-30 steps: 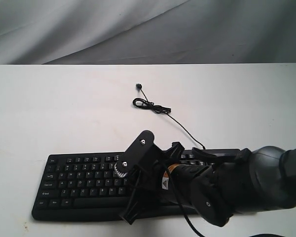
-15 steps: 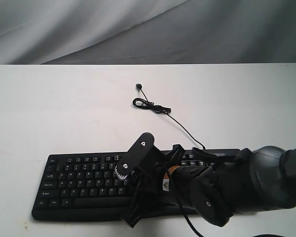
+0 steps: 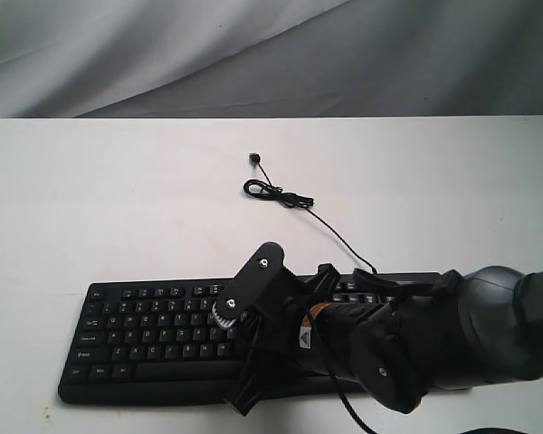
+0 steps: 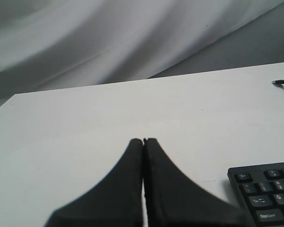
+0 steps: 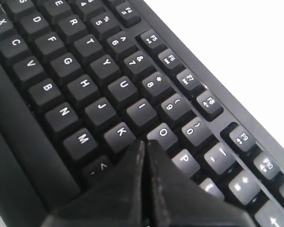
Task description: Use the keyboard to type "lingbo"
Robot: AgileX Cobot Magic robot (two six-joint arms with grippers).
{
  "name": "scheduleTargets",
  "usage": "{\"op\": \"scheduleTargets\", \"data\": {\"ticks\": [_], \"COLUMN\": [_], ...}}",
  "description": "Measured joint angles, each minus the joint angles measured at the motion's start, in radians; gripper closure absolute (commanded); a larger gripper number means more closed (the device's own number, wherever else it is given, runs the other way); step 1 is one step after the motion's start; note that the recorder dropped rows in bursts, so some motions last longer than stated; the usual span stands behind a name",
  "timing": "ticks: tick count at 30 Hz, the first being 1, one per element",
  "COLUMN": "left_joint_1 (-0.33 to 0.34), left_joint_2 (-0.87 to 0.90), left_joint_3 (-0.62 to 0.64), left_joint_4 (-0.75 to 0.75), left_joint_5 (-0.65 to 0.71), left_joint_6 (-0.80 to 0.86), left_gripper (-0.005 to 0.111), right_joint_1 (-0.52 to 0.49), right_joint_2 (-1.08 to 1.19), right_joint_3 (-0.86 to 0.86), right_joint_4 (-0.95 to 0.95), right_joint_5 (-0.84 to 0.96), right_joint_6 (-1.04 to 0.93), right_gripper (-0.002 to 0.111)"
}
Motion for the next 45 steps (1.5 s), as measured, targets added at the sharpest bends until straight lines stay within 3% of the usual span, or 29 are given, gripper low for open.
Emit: {"op": "scheduleTargets", "data": {"ticks": [23,35,45], "left_joint_1": [0.0,0.0,0.0], "left_joint_2": [0.0,0.0,0.0], "left_joint_3": [0.0,0.0,0.0], "left_joint_4": [0.0,0.0,0.0], "left_joint_5": [0.0,0.0,0.0], "left_joint_6": [0.0,0.0,0.0], "left_gripper": [0.107,0.107,0.107], "right_joint_1": [-0.018,-0.018,-0.018], "right_joint_2": [0.018,-0.082,0.035], "right_joint_3": [-0.086,-0.132,-0.233], "right_joint_4": [-0.02,-0.055,-0.088], "right_joint_5": [0.137,0.242,0.293], "right_joint_6": [-0.017,-0.033,-0.056], "right_gripper": [0.108,0.108,0.108]}}
